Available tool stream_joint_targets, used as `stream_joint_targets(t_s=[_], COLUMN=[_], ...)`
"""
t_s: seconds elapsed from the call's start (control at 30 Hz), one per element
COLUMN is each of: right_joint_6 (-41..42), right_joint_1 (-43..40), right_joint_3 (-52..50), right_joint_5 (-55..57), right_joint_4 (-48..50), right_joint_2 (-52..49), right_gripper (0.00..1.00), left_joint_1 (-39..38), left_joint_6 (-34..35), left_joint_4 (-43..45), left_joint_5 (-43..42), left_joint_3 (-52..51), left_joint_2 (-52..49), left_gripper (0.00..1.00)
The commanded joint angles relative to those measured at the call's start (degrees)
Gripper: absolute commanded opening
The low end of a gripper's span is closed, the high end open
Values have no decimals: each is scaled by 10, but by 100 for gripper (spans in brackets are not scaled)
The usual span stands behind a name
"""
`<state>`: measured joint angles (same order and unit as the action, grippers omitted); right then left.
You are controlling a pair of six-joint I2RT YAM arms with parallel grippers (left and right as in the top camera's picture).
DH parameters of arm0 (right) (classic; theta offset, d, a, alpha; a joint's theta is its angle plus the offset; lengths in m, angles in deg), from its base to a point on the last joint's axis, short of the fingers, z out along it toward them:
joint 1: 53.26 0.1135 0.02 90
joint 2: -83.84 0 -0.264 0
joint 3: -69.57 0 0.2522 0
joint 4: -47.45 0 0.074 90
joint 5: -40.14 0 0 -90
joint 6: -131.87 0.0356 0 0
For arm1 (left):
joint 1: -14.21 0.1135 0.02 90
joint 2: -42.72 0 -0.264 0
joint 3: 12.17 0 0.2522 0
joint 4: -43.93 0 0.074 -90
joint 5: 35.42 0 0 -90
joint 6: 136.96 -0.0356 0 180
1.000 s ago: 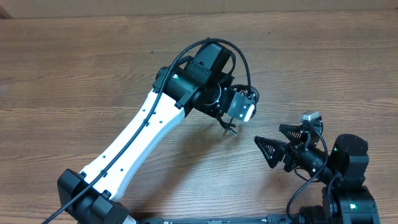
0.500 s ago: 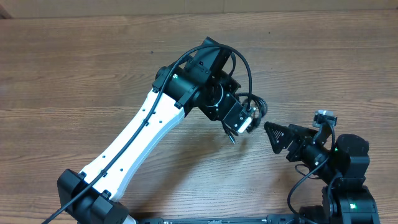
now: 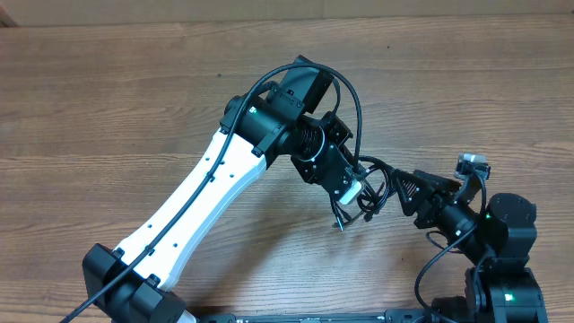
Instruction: Untangle cables
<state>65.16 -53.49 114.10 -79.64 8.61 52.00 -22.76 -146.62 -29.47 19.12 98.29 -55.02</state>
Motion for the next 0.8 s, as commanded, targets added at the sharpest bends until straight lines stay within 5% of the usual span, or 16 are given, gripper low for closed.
stream_joint_targets(t_s=[0.0,0.27,0.57,0.77], right_joint_6=[-8,-9,-8,-8], right_joint_1=[3,3,3,3], right_joint_3=[15,15,15,14], right_joint_5=[-75,-98,-98,-98], right_joint_4=[17,18,1,-3], right_joint_2=[2,2,2,2], right_gripper=[57,60,16,4], left_joint_1=[2,2,2,2], left_joint_6=[-11,-11,-5,0], left_joint_4=[-1,1,16,15], left_joint_5=[-30,-55,-64,-66], left_joint_3=[18,18,18,18], left_joint_2=[17,17,17,17], left_gripper=[4,4,4,4])
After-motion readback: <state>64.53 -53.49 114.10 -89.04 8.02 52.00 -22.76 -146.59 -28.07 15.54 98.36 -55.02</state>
